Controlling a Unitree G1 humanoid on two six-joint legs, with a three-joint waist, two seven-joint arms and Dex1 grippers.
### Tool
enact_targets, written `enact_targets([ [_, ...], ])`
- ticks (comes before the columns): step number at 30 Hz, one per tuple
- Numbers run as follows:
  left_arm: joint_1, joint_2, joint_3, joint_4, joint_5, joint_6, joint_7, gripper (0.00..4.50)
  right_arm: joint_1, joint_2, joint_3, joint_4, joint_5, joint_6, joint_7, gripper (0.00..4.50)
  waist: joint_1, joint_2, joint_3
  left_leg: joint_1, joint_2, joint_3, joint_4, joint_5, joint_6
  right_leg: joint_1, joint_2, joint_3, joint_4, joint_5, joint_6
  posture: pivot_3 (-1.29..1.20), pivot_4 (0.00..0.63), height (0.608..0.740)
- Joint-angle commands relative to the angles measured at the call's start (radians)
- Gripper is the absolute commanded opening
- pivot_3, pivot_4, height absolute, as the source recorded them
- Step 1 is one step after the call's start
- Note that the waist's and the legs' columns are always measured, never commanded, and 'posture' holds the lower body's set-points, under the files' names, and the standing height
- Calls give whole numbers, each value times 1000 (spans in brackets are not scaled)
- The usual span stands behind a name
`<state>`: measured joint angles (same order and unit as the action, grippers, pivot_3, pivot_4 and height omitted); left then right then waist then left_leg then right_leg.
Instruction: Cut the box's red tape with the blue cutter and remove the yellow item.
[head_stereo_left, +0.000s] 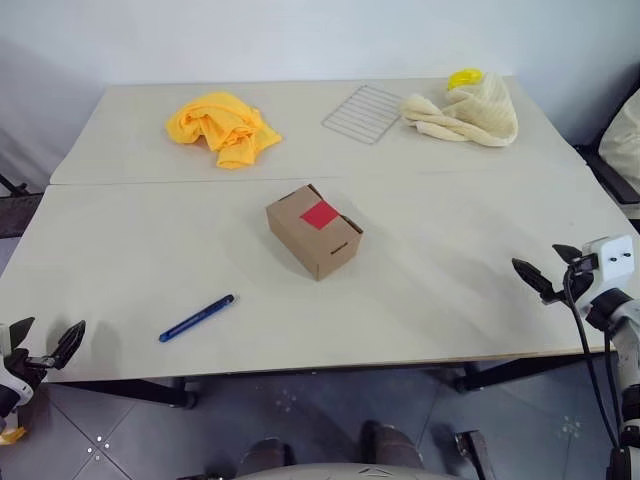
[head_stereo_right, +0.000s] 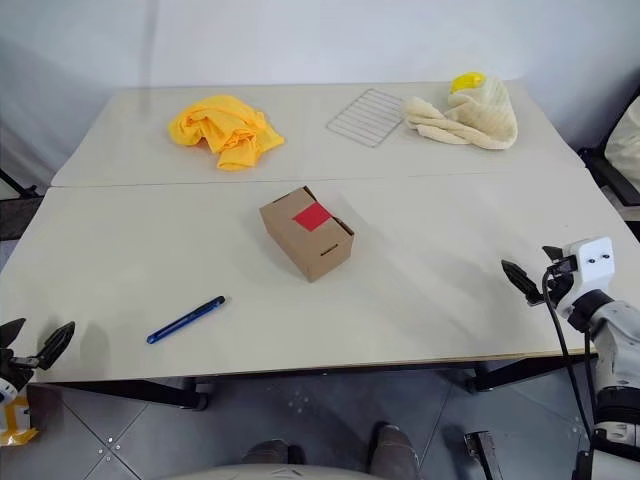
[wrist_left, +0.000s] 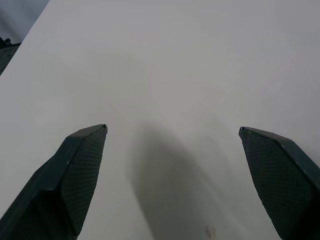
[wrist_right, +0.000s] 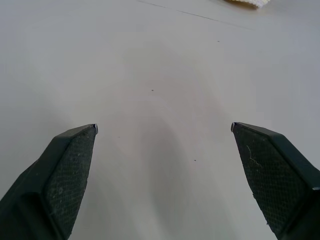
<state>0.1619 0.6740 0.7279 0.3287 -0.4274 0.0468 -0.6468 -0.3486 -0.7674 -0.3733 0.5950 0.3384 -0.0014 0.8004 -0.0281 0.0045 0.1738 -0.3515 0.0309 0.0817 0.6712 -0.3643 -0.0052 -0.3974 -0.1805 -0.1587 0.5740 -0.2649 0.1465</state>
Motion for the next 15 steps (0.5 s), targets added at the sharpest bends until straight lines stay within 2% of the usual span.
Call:
enact_targets([
  [1,-1,31,21,-24,-16,23,7,4489,-19,-27,-23,-2,0,-23,-1,4500,0,0,0,0,0,0,0,0,0,0,0,0,0,0,0,0,150,740],
  [6,-10,17,9,-90,-21,67,28,4489,-29,-23,-26,-7,3,7,-15,4500,1,0,0,0,0,0,3,0,0,0,0,0,2,0,0,0,150,740],
  [8,-34,-7,10,-137,-60,140,68,4489,-21,-8,-20,-41,0,41,-47,4500,3,0,0,-1,0,-1,4,0,0,0,0,0,3,0,0,0,150,740],
  [11,-47,-18,-43,-191,-4,153,122,4489,1,15,-4,-112,-6,84,-89,4500,1,0,0,-1,0,-1,7,0,0,0,-1,0,5,0,0,0,150,740],
  [14,-149,-27,-111,-196,45,125,191,4489,36,64,8,-259,-1,84,-133,4500,5,0,0,-1,0,-1,8,0,0,0,-1,1,6,0,0,0,150,740],
  [15,-181,-34,-121,-197,23,94,155,4489,40,74,18,-294,-11,104,-157,4500,6,0,0,-1,0,-1,9,0,0,0,-1,0,8,0,0,0,150,740],
])
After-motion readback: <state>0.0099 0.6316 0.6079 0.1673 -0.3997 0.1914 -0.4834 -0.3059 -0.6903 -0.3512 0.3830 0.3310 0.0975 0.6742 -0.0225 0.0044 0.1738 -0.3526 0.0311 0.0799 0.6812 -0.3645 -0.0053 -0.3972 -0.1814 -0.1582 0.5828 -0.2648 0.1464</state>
